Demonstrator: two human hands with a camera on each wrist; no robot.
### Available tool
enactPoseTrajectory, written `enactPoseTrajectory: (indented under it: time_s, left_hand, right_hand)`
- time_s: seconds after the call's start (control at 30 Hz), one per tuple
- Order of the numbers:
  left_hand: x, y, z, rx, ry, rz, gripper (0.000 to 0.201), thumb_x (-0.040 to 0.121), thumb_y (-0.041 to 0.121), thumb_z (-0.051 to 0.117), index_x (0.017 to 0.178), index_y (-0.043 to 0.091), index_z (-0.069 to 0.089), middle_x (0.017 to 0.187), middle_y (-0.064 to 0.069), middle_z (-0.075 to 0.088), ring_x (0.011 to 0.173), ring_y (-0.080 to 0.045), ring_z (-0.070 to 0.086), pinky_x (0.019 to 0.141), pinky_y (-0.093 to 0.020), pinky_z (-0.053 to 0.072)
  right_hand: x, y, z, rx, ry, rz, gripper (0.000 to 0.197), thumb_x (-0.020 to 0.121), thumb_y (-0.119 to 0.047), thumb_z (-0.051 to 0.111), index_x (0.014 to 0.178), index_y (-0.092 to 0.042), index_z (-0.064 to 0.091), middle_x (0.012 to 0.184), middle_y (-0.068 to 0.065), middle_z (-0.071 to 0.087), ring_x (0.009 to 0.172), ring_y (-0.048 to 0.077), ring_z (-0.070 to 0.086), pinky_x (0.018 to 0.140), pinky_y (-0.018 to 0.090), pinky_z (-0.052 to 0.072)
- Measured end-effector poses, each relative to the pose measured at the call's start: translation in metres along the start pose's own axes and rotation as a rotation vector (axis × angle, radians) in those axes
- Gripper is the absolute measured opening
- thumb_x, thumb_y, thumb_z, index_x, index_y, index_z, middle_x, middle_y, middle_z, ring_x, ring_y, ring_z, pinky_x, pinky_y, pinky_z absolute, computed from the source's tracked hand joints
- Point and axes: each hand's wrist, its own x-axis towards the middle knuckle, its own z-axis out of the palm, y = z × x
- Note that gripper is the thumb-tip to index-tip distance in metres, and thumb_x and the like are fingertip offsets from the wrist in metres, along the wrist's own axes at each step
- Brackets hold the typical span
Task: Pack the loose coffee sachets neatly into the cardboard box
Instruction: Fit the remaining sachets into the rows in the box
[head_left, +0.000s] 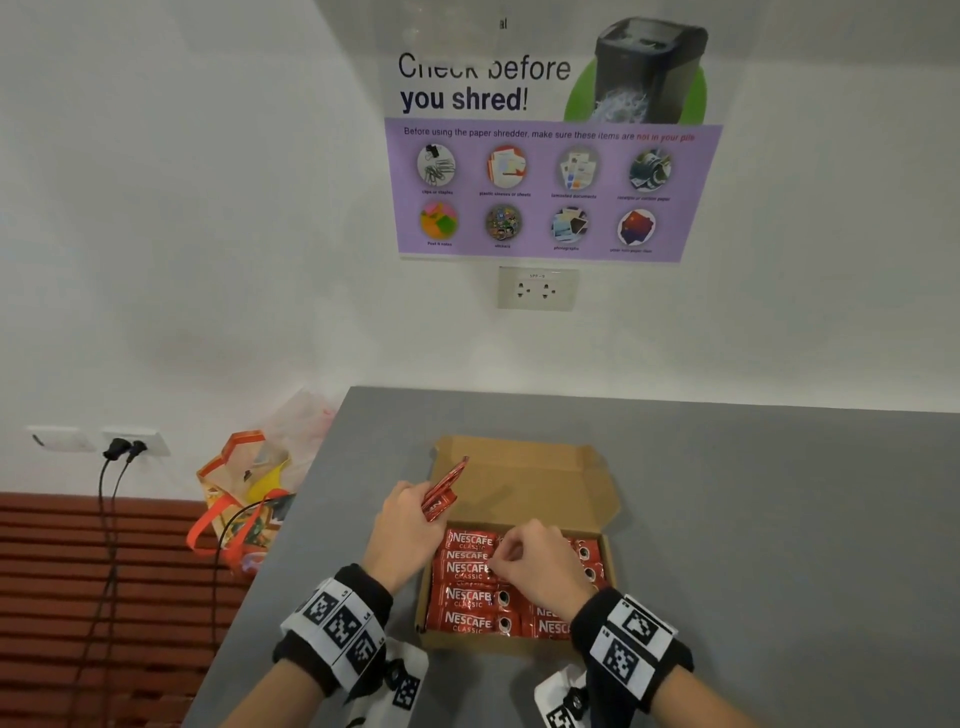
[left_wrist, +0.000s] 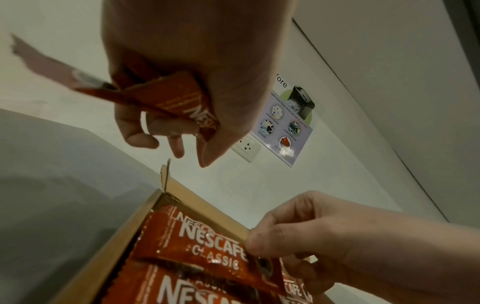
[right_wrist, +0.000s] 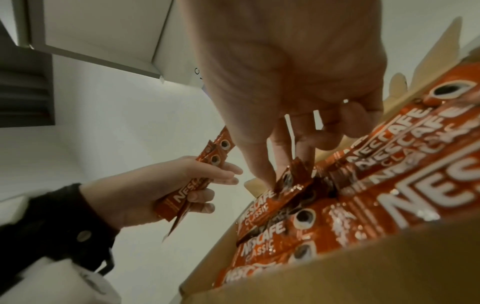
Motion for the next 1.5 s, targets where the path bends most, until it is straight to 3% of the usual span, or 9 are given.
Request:
enactPoseTrajectory:
  time_s: [0.1,0.23,0.43,0.57,0.73,0.97,1.2,1.4,1.5]
  left_hand:
    - [-0.001,0.002,0.0,0.001,-0.004,0.007,0.012,0.091,0.028,0.057,0.081,0.024,0.052,0.09,0.002,0.049,0.069,-0.002,0.046,0.063,-0.019,0.036]
    - [-0.001,0.002,-0.001,-0.013,-0.016,0.016,0.012,0.091,0.024,0.057,0.08,0.021,0.052,0.086,0.003,0.049,0.068,-0.002,0.046,0.055,-0.012,0.032]
    - [-0.006,0.012,0.004,-0.118,-0.186,0.143,0.013,0.088,0.018,0.062,0.075,0.022,0.059,0.077,-0.001,0.066,0.07,-0.018,0.064,0.056,-0.017,0.046]
    - [-0.009,0.018,0.005,-0.228,-0.353,0.188,0.012,0.086,0.018,0.064,0.08,0.028,0.061,0.081,-0.002,0.07,0.075,-0.021,0.067,0.07,-0.03,0.053]
    - [-0.008,0.013,-0.003,-0.129,-0.392,0.184,0.006,0.088,0.024,0.063,0.091,0.024,0.058,0.09,-0.005,0.069,0.079,-0.022,0.067,0.073,-0.036,0.056]
    - [-0.009,0.012,-0.009,-0.214,-0.096,0.071,0.013,0.094,0.025,0.053,0.081,0.026,0.054,0.08,-0.002,0.067,0.07,-0.02,0.064,0.063,-0.027,0.053]
    - [-0.008,0.024,-0.009,-0.317,-0.156,0.147,0.006,0.087,0.029,0.063,0.084,0.023,0.062,0.086,-0.004,0.069,0.076,-0.023,0.067,0.07,-0.038,0.057]
    - [-0.005,0.019,-0.017,-0.242,-0.223,0.16,0.015,0.089,0.024,0.061,0.075,0.018,0.06,0.073,0.002,0.064,0.064,-0.013,0.061,0.064,-0.022,0.05]
    - [-0.004,0.014,-0.011,-0.201,-0.021,0.16,0.019,0.091,0.026,0.057,0.072,0.024,0.054,0.068,0.007,0.052,0.057,-0.006,0.045,0.053,-0.013,0.036]
  right_hand:
    - [-0.002,-0.001,-0.001,-0.04,0.024,-0.024,0.01,0.087,-0.031,0.064,0.088,-0.021,0.068,0.088,-0.009,0.067,0.075,0.001,0.061,0.065,0.012,0.047]
    - [-0.004,-0.002,-0.003,-0.071,0.073,-0.041,0.013,0.088,-0.033,0.062,0.093,-0.023,0.068,0.092,-0.009,0.068,0.079,0.0,0.061,0.075,0.016,0.052]
    - [0.001,-0.018,-0.023,0.341,0.164,-0.188,0.041,0.093,-0.035,0.05,0.133,-0.033,0.043,0.113,-0.014,0.053,0.095,0.01,0.058,0.086,0.028,0.052]
    - [0.005,-0.026,-0.039,0.187,0.157,-0.37,0.02,0.091,-0.021,0.056,0.11,-0.023,0.063,0.1,-0.02,0.052,0.083,-0.008,0.05,0.074,0.009,0.041]
    - [0.012,-0.021,-0.057,0.16,0.163,-0.315,0.014,0.086,-0.023,0.062,0.096,-0.017,0.07,0.078,-0.023,0.056,0.073,-0.008,0.05,0.068,0.008,0.038]
    - [0.012,-0.005,-0.061,0.257,0.387,-0.127,0.013,0.086,-0.021,0.063,0.096,-0.017,0.07,0.081,-0.012,0.063,0.077,-0.007,0.057,0.071,0.007,0.046]
    - [0.008,-0.01,-0.043,0.249,0.331,-0.144,0.012,0.087,-0.024,0.062,0.094,-0.019,0.07,0.085,-0.012,0.066,0.084,0.001,0.061,0.077,0.015,0.049]
    - [-0.002,-0.012,-0.048,0.141,0.14,-0.181,0.013,0.084,-0.025,0.066,0.093,-0.017,0.072,0.079,-0.018,0.062,0.065,-0.012,0.051,0.063,0.005,0.038]
    - [-0.002,-0.01,-0.04,0.11,0.011,-0.164,0.013,0.084,-0.024,0.067,0.093,-0.016,0.072,0.09,-0.006,0.07,0.077,-0.003,0.058,0.069,0.008,0.044]
